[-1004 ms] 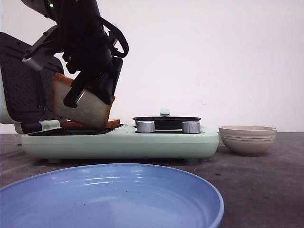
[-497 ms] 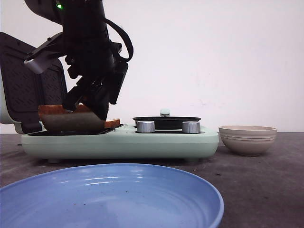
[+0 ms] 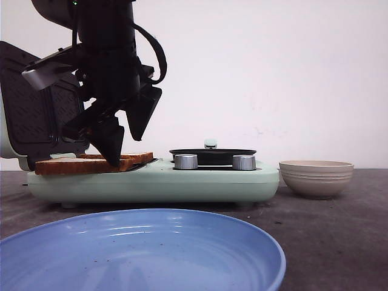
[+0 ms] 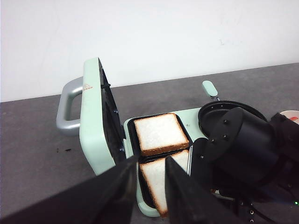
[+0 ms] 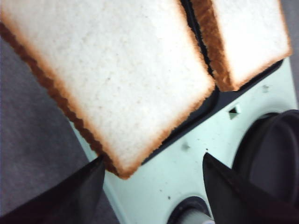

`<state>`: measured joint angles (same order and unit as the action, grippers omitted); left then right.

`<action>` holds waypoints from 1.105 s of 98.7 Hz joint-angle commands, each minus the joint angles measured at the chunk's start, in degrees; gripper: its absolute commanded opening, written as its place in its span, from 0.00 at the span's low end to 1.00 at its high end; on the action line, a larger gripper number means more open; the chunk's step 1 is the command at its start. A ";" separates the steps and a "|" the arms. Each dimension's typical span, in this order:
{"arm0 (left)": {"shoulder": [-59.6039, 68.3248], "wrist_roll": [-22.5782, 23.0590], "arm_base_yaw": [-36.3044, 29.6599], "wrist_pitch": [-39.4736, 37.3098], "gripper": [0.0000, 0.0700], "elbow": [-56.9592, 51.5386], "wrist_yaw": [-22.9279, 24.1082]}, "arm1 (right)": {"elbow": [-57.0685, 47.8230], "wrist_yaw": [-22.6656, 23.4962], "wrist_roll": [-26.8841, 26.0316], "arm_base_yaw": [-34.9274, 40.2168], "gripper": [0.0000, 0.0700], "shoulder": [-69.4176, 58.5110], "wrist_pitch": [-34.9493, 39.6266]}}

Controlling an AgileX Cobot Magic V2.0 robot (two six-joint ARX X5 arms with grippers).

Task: Make breakfast with bread and shrimp
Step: 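Lower the bread onto the nearer toaster plate and open right gripper, then raise the right gripper away from the toaster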

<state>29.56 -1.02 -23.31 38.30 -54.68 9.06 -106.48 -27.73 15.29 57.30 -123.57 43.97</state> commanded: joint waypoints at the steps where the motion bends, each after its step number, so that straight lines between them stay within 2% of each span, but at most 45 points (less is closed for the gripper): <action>1: 0.17 0.31 -0.17 -0.63 0.11 -0.59 0.13 | -1.68 1.66 -3.34 0.22 0.59 -1.49 -0.87; 14: 0.17 0.35 -0.17 -0.63 0.11 -0.59 0.15 | -1.75 2.78 -6.88 -0.33 0.59 -1.49 -2.29; 30: 0.17 0.37 -0.17 -0.61 0.11 -0.59 0.15 | -1.77 3.08 -8.44 -0.98 0.59 -1.49 -3.15; 44: 0.20 0.42 -0.17 -0.63 0.11 -0.59 0.15 | -2.27 8.26 -8.87 -0.98 0.59 -1.20 -0.35; 65: 0.17 0.55 -0.17 -0.66 0.11 -0.59 0.15 | -5.86 8.26 -9.57 -0.98 0.59 0.55 3.74; 89: 0.17 0.55 -0.17 -0.63 0.11 -0.59 0.15 | -12.46 8.48 -12.87 -1.75 0.59 6.58 5.46; 109: 0.17 0.50 -0.17 -0.66 0.11 -0.59 0.15 | -13.18 10.14 -14.49 -3.58 0.59 13.05 5.14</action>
<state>29.56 -0.97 -23.31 38.28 -54.68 9.06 -118.30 -17.91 2.63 53.65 -110.37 49.08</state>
